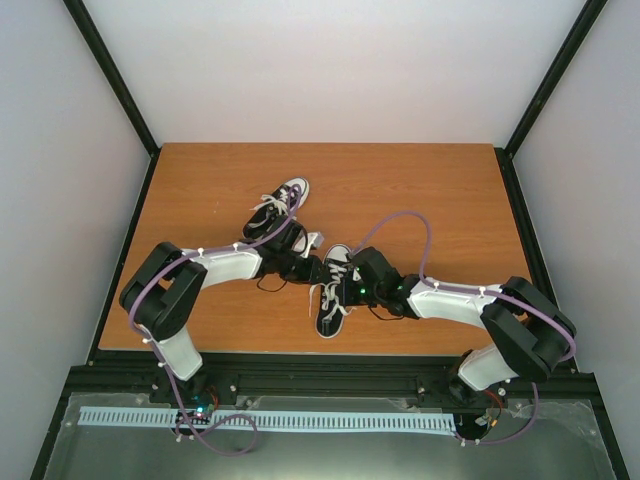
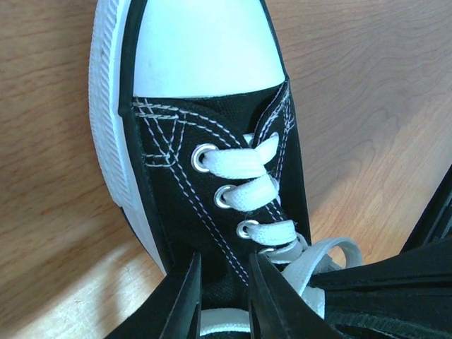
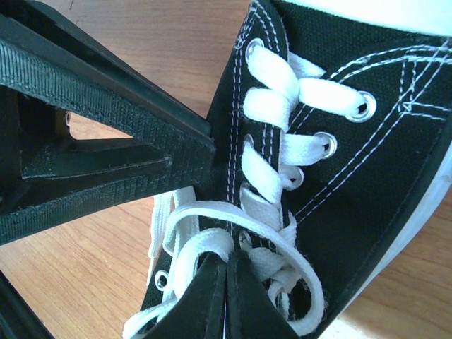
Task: Tie the shoes
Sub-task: Cross the shoelace with the shoelace.
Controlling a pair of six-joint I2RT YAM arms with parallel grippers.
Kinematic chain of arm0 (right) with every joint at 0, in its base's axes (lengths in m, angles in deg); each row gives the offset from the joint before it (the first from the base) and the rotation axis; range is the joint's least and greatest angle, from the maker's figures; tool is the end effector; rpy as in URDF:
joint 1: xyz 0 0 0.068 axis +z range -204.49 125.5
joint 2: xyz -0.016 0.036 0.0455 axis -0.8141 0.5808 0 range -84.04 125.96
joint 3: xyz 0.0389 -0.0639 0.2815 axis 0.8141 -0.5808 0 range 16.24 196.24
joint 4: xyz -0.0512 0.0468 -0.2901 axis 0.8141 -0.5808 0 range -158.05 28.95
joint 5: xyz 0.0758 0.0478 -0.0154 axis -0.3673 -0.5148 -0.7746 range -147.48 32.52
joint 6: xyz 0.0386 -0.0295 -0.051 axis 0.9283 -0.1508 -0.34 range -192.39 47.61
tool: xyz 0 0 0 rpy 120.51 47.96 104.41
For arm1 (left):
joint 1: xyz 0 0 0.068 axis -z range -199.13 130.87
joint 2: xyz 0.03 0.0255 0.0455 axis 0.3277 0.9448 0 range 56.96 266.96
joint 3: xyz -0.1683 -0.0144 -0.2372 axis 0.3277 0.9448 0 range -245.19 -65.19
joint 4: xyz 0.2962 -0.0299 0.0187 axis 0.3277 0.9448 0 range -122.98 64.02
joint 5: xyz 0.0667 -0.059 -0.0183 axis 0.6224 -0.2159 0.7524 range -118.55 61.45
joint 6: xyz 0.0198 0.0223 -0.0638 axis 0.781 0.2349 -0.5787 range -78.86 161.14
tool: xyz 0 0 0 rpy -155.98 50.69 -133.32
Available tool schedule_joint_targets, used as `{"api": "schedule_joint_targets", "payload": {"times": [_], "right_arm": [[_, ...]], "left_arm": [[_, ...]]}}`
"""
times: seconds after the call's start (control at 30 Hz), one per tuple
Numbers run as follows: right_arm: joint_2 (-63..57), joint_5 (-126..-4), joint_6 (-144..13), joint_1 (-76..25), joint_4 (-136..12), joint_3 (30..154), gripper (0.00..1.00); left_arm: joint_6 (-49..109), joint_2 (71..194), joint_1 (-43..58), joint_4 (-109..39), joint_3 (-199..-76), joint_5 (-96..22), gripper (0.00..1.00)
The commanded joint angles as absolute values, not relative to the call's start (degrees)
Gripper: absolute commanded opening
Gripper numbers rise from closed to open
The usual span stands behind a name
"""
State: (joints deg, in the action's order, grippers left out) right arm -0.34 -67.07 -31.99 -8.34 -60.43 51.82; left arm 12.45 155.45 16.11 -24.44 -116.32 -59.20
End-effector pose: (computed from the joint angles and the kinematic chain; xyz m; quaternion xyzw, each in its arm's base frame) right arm 0.2088 0.2314 0.1270 -0.0769 0.9261 0.3043 0.2096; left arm 0.2833 -0.2360 0.1227 0.1301 0.9161 -0.3641 0.1062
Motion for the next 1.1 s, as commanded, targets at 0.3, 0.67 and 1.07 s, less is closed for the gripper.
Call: {"api": "schedule_joint_targets", "payload": {"times": [0.3, 0.67, 1.07], "right_arm": [[0.06, -62.98, -29.94, -8.86, -62.87, 51.75, 0.03], [-1.59, -61.73, -29.42, -9.13, -64.47, 51.25, 0.03], [-2.99, -61.88, -30.13, -9.14, -66.2, 51.51, 0.03]], "left_arm": [[15.15, 157.05, 15.85, -21.02, -116.69, -68.18, 0.2], [17.03, 150.93, 15.79, -17.59, -113.42, -69.07, 0.27], [15.8, 142.34, 15.85, -17.5, -114.14, -52.27, 0.55]]}}
